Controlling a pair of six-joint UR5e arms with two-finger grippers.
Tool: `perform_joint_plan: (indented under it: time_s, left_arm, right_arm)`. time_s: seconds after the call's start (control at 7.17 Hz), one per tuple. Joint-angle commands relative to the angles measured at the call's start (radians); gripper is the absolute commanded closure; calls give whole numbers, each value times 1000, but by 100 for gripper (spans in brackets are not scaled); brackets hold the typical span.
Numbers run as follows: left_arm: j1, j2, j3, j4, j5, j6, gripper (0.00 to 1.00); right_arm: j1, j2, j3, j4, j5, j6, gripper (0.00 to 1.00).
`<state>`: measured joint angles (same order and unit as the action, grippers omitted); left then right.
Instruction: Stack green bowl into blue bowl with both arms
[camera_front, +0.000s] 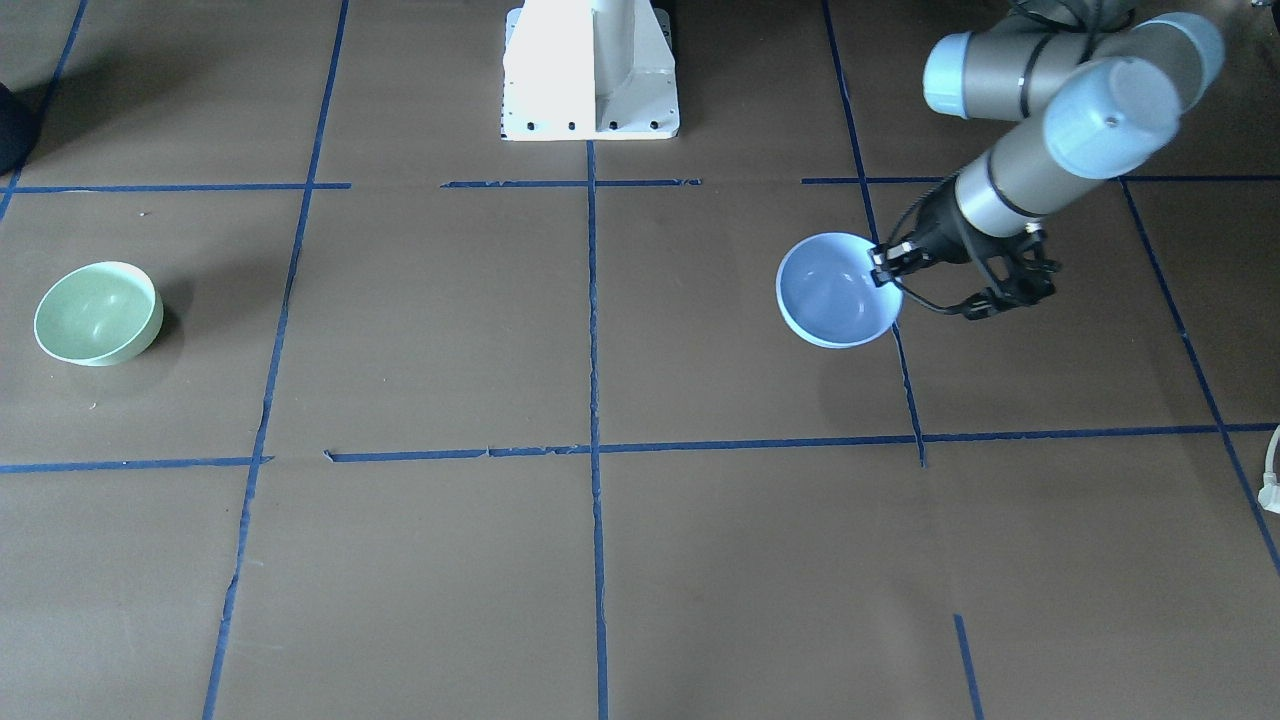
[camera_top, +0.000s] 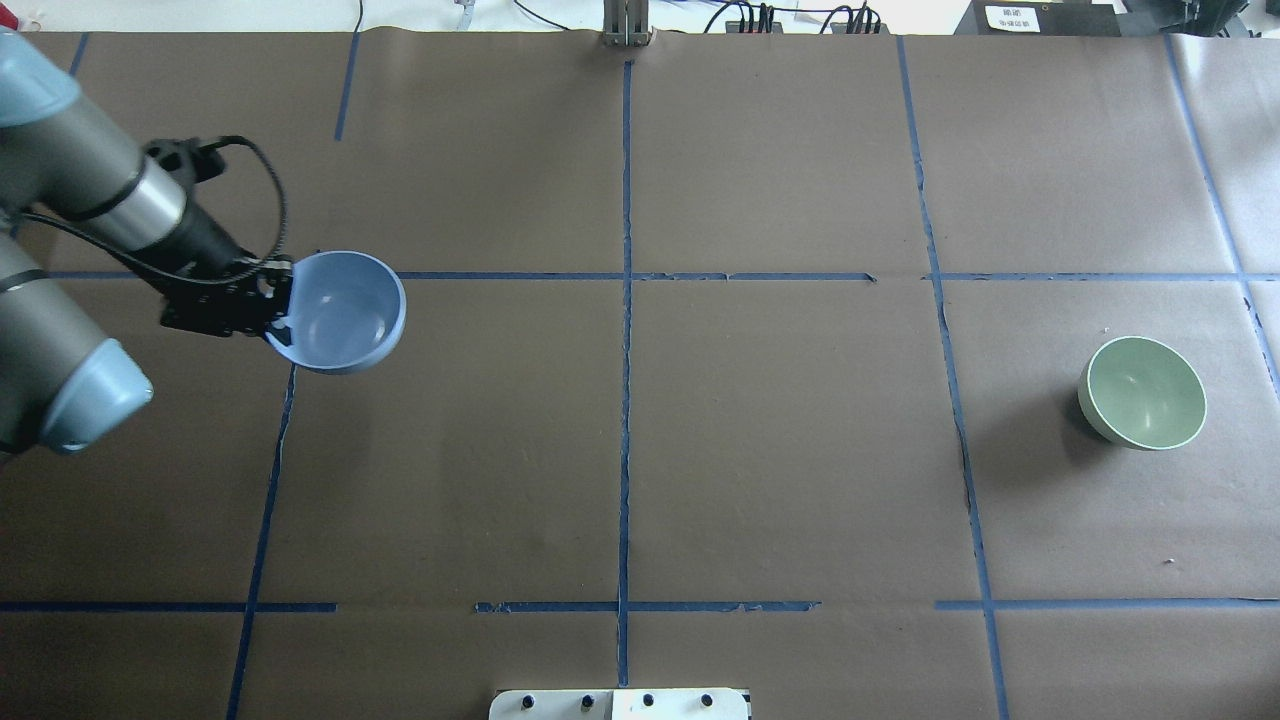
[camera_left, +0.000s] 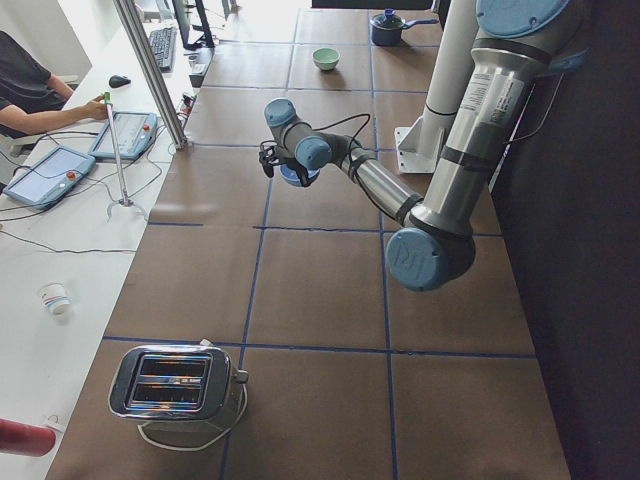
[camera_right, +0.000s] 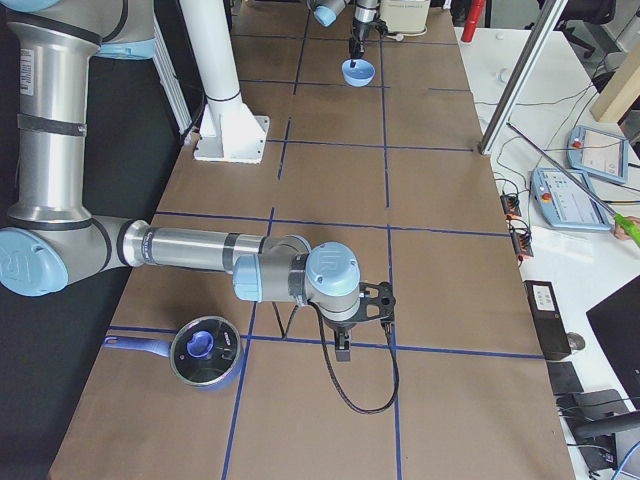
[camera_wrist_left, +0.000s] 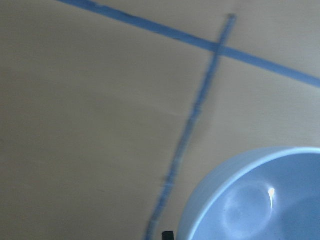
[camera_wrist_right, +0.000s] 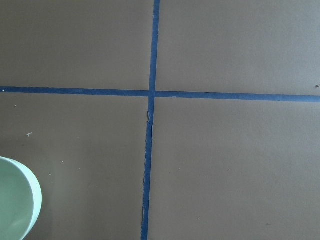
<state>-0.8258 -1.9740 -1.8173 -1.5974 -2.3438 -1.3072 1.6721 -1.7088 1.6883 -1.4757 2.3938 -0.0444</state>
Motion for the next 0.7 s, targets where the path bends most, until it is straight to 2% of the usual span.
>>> perform_joint_plan:
  time_s: [0.0,0.14,0.28,0.56]
  left_arm:
    - [160,-175,109,-94,106,-192,100]
    - [197,-180,201,-292,145,-251,100]
    - [215,-212,263,-371,168,-329,100]
    - [258,-252,309,-378,202,-331,97]
  right_arm:
    - [0,0,-1,2,1,17,0]
    - [0,0,-1,2,2,17,0]
    - [0,-2,-1,2,4,18,0]
    - [0,-3,-2,2,36,18,0]
